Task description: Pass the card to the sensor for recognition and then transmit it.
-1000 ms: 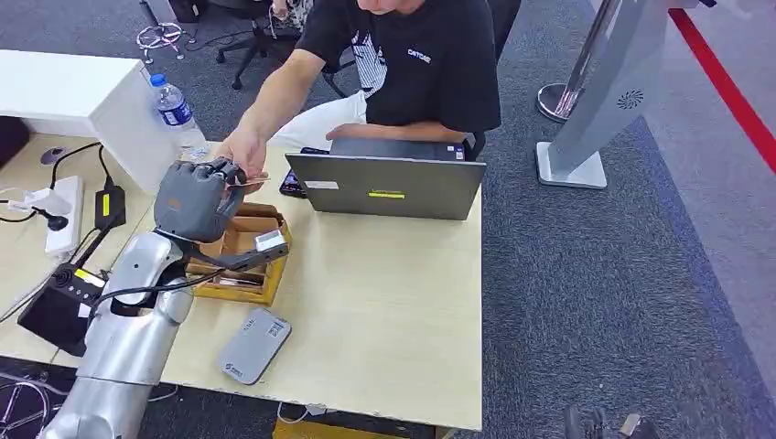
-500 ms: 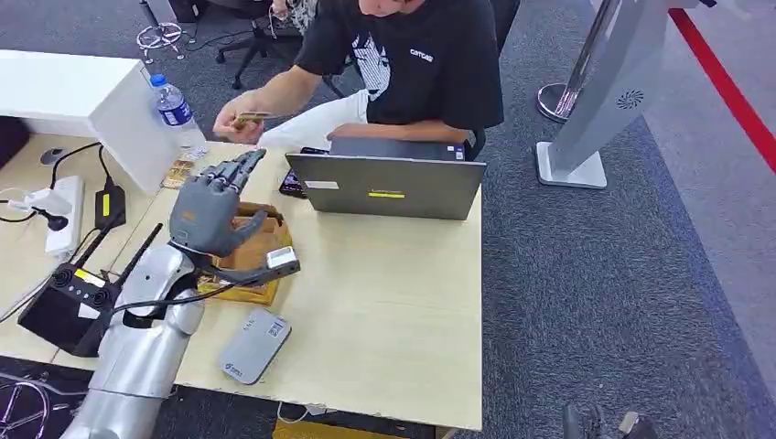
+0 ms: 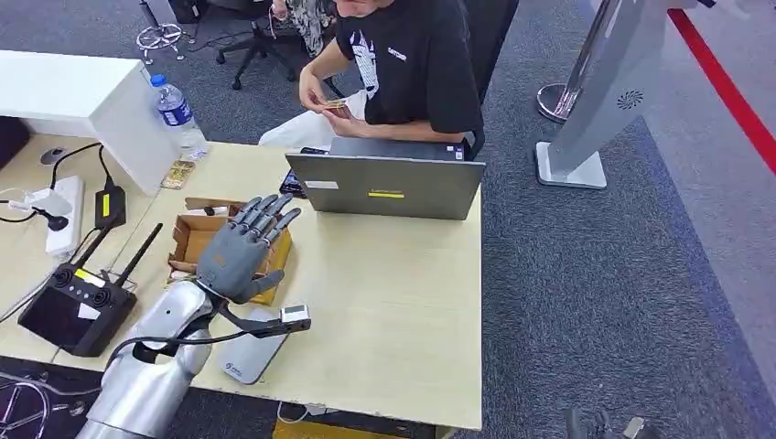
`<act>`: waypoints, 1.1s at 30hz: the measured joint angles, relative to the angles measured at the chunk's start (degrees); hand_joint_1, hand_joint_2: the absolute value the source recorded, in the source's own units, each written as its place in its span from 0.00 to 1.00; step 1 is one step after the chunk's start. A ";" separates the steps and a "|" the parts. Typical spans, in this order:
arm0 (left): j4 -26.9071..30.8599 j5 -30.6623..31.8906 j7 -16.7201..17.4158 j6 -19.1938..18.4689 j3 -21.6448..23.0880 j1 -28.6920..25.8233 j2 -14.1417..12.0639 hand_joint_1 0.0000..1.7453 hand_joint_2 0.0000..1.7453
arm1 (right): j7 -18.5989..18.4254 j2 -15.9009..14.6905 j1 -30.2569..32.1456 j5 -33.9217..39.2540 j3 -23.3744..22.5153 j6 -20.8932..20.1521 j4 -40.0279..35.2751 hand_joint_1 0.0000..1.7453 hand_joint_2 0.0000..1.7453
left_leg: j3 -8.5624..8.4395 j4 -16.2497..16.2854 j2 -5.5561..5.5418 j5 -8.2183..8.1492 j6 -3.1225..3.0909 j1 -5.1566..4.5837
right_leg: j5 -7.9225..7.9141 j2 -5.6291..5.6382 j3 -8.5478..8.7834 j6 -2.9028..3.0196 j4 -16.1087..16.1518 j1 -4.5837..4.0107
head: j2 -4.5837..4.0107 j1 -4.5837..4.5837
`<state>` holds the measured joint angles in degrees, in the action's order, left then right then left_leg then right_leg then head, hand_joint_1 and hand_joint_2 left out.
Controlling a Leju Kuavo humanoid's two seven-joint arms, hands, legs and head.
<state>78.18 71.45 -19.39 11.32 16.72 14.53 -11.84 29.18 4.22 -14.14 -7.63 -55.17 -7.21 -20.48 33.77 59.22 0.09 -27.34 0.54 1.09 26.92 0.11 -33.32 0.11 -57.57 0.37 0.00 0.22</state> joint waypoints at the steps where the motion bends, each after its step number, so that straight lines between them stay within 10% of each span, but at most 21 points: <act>1: 0.00 0.05 0.25 0.04 0.33 -0.26 -0.41 0.00 1.00 | 0.13 -0.05 0.10 0.35 -0.07 0.00 0.00 0.00 1.00 | 0.00 0.00 0.00 0.00 0.00 0.00 | 0.00 0.00 0.00 0.00 0.00 0.00 | 0.00 0.02; 15: 0.00 -2.64 3.04 -2.40 -0.24 -2.25 -8.95 0.00 1.00 | 0.57 -0.70 0.97 0.79 -1.25 -0.61 0.02 0.00 1.00 | 0.01 -0.02 -0.02 0.00 0.01 0.03 | 0.01 -0.01 0.00 0.00 0.00 -0.01 | 0.00 0.00; 33: -1.71 -3.15 2.91 -3.69 -1.31 -3.00 -9.93 0.00 1.00 | 0.57 -0.74 0.99 0.53 -1.49 -0.68 0.24 0.00 1.00 | 0.01 -0.02 -0.03 0.00 0.00 0.02 | 0.00 -0.01 0.00 0.00 0.00 0.00 | 0.00 0.00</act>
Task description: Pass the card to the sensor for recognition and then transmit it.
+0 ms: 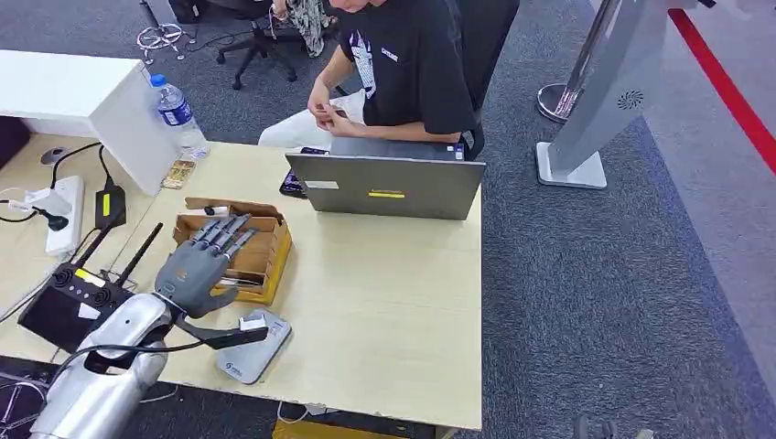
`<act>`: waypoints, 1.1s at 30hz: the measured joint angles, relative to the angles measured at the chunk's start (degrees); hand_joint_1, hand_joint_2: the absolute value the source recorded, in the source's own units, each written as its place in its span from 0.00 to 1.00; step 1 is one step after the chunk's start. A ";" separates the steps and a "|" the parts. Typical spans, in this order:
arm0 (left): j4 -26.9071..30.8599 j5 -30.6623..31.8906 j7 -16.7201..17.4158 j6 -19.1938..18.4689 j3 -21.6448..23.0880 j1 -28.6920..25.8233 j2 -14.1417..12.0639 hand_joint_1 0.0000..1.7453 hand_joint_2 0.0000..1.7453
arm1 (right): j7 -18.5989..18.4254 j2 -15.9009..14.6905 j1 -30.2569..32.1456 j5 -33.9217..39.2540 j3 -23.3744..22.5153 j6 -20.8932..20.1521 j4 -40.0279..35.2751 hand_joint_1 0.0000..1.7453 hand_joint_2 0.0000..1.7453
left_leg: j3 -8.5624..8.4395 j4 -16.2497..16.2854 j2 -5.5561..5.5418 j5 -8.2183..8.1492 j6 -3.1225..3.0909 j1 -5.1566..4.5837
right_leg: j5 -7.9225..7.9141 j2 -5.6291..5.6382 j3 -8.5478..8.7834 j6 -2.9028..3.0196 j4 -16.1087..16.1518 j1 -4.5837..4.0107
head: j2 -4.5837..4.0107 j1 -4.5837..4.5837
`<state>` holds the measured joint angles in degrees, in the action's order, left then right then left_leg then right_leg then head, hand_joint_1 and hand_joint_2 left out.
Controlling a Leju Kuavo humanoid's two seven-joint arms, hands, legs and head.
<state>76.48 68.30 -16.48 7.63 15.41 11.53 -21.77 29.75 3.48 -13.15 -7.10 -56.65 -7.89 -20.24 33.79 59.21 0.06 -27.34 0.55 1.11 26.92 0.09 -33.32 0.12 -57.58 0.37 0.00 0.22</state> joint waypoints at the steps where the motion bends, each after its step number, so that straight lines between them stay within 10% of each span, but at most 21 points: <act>1: -0.26 0.00 0.00 -0.17 0.00 -0.09 0.00 0.00 1.00 | 0.00 0.00 -0.01 -0.04 0.00 0.00 0.02 0.00 1.00 | 0.00 0.00 0.00 0.00 0.00 0.00 | 0.00 0.00 0.00 0.00 0.00 0.00 | 0.00 0.02; 9: -1.70 -0.04 -0.09 -0.76 0.00 -0.45 0.00 0.00 1.00 | -0.11 -0.02 -0.19 -0.09 0.00 0.13 0.11 0.00 1.00 | 0.01 0.00 0.00 0.00 0.00 0.00 | 0.00 0.00 0.00 0.00 0.00 0.00 | 0.00 0.00; 10: -1.86 -0.11 -0.20 -0.83 0.00 -0.46 0.00 0.10 1.00 | -0.11 -0.02 -0.19 -0.09 0.00 0.13 0.11 0.00 1.00 | 0.01 0.00 -0.01 0.00 0.00 0.00 | 0.00 0.00 0.00 0.00 0.00 0.00 | 0.00 0.00; 11: -1.94 -0.29 -0.33 -0.98 0.00 -0.46 -0.02 0.94 1.00 | -0.11 -0.02 -0.19 -0.09 0.00 0.11 0.13 0.00 1.00 | 0.01 0.00 0.00 0.00 0.00 0.00 | 0.00 0.00 0.00 0.00 0.00 0.00 | 0.00 0.00; 12: -2.05 -0.44 -0.39 -1.16 0.00 -0.49 -0.15 1.00 1.00 | -0.11 -0.02 -0.20 -0.09 0.00 0.11 0.13 0.00 1.00 | 0.01 0.00 0.00 0.00 0.00 0.00 | 0.00 0.00 0.00 0.00 0.00 0.00 | 0.00 0.00; 33: -2.34 -1.68 -0.98 -2.25 0.00 -1.16 -1.92 1.00 1.00 | -0.11 -0.28 -0.31 -0.11 0.00 0.09 0.31 0.00 1.00 | 0.01 0.00 -0.01 0.00 0.00 0.00 | 0.00 -0.01 0.00 0.00 0.00 0.00 | 0.00 0.02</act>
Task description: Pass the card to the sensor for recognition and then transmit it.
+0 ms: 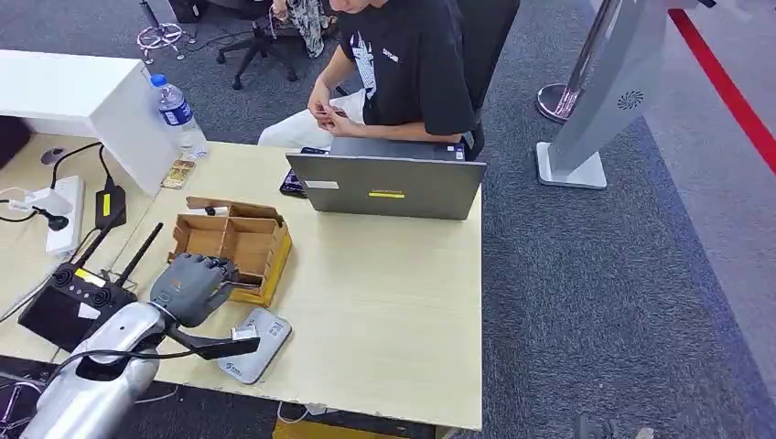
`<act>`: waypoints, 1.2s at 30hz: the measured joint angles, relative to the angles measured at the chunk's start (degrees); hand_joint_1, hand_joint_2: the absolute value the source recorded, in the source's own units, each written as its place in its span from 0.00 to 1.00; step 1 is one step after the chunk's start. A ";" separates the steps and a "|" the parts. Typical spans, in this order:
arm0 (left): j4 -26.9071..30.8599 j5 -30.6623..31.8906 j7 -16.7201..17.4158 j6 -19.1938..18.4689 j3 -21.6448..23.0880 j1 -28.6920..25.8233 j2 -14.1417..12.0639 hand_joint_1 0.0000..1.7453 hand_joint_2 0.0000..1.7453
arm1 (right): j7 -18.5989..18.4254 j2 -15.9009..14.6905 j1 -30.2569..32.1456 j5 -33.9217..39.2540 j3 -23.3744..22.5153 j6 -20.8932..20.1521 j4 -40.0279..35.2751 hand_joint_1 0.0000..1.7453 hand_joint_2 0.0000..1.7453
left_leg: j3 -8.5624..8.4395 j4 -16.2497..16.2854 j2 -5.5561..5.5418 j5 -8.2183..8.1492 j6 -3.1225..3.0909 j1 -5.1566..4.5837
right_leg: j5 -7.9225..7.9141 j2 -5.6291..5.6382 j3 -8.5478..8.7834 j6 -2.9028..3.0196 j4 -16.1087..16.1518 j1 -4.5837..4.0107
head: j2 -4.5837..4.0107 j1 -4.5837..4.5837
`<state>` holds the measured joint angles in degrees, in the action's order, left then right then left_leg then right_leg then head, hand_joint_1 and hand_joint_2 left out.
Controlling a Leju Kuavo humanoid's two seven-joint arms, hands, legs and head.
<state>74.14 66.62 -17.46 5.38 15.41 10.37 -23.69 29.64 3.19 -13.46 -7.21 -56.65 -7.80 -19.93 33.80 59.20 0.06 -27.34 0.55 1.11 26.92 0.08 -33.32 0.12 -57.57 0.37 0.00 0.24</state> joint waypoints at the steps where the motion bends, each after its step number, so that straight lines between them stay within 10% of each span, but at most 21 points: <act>1: 0.00 -0.09 -0.02 -0.02 0.00 0.00 -0.07 1.00 1.00 | 0.00 0.00 -0.01 -0.02 0.00 0.00 0.00 0.00 1.00 | 0.00 0.00 0.00 0.00 0.00 0.00 | 0.00 0.00 0.00 0.00 0.00 0.00 | 0.00 -0.02; 9: 2.34 1.23 0.26 7.83 -0.02 3.44 3.87 1.00 1.00 | -0.02 0.00 -0.08 -0.20 0.00 0.20 0.02 0.00 1.00 | 0.02 0.04 -0.09 0.05 0.00 -0.01 | -0.01 -0.13 0.02 -0.01 0.00 0.00 | 0.00 -0.02; 16: 9.57 0.65 2.47 4.23 -2.91 9.87 9.01 1.00 1.00 | -0.66 0.11 -0.43 -1.68 0.00 0.81 0.04 0.00 1.00 | 0.02 0.05 -0.05 0.06 0.00 -0.02 | -0.07 -0.07 0.01 -0.06 0.00 0.00 | 0.00 -0.02; 36: 1.07 -1.70 1.05 0.55 -9.90 20.97 9.01 1.00 1.00 | -1.36 0.35 -2.05 -3.06 0.42 1.22 0.66 0.00 1.00 | 0.03 0.03 -0.03 0.11 0.03 0.00 | -0.09 -0.03 -0.02 -0.02 -0.04 0.00 | 0.00 0.00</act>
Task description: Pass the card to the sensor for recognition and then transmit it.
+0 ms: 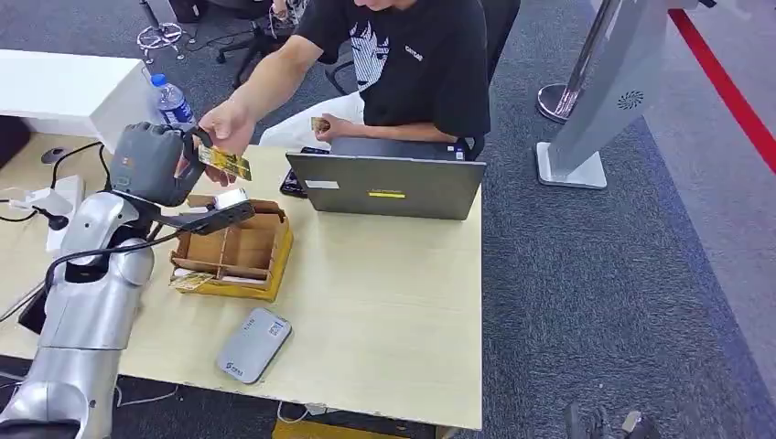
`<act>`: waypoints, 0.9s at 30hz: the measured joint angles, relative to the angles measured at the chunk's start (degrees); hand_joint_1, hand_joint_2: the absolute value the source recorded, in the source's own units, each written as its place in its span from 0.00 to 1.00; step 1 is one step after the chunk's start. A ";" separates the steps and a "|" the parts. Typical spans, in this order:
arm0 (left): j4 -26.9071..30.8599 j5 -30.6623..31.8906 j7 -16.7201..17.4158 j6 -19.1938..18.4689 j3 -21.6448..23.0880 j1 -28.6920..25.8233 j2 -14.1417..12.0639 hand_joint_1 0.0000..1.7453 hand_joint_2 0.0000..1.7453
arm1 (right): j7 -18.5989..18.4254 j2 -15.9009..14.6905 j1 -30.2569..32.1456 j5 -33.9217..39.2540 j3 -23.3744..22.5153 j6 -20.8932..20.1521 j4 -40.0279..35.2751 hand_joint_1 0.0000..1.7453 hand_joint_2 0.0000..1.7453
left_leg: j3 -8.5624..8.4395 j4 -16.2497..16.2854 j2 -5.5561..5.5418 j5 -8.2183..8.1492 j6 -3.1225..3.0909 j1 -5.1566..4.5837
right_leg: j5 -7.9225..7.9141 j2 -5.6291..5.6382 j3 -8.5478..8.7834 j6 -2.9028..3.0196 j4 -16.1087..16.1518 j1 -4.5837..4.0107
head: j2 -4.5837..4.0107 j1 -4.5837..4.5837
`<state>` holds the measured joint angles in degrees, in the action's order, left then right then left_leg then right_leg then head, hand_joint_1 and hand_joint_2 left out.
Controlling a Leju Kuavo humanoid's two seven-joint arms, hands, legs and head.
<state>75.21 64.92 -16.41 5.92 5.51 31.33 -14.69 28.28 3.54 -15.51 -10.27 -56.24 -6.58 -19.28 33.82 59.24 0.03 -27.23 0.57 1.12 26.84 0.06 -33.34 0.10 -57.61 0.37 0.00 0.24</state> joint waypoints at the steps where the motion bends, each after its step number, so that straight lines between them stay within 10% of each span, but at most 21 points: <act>1: -0.13 -0.04 0.00 0.02 -0.07 0.01 0.02 1.00 1.00 | 0.00 0.00 0.00 0.00 0.00 0.02 0.00 0.00 1.00 | 0.00 0.00 0.00 0.00 0.00 0.00 | 0.00 0.00 0.00 0.00 0.00 0.00 | 0.00 -0.02; 13: -1.18 -0.11 0.00 0.07 -0.70 0.00 0.04 1.00 1.00 | -0.02 0.00 -0.08 0.00 0.00 0.07 0.15 0.00 1.00 | 0.00 0.00 0.00 0.00 0.00 0.01 | 0.00 0.00 0.00 0.00 0.00 0.00 | 0.00 -0.02; 14: -1.27 -0.11 0.00 0.07 -0.74 0.00 0.09 0.14 1.00 | -0.02 0.00 -0.09 0.00 0.00 0.09 0.15 0.00 1.00 | 0.00 0.00 0.00 0.00 0.00 0.01 | 0.00 0.00 0.00 0.00 0.00 0.00 | 0.00 0.00; 15: -1.27 -0.13 -0.02 0.07 -0.81 -0.01 0.11 0.00 1.00 | -0.02 0.00 -0.09 0.00 0.00 0.09 0.15 0.00 1.00 | 0.00 0.00 0.00 0.00 0.00 0.01 | 0.00 0.00 0.00 0.00 0.00 0.00 | 0.00 -0.02; 27: 7.09 -8.99 -8.53 11.72 -8.21 -10.73 4.22 0.00 1.00 | 0.00 0.33 0.17 0.18 -0.02 0.39 0.00 0.00 1.00 | 0.04 -0.01 0.14 -0.07 0.02 0.00 | 0.03 0.15 -0.04 -0.01 0.01 0.01 | 0.00 -0.02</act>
<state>82.30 55.92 -24.95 17.64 -2.70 20.60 -10.47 28.28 3.87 -15.33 -10.10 -56.26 -6.19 -19.28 33.86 59.23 0.17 -27.31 0.59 1.12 26.86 0.21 -33.38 0.09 -57.60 0.37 0.00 0.22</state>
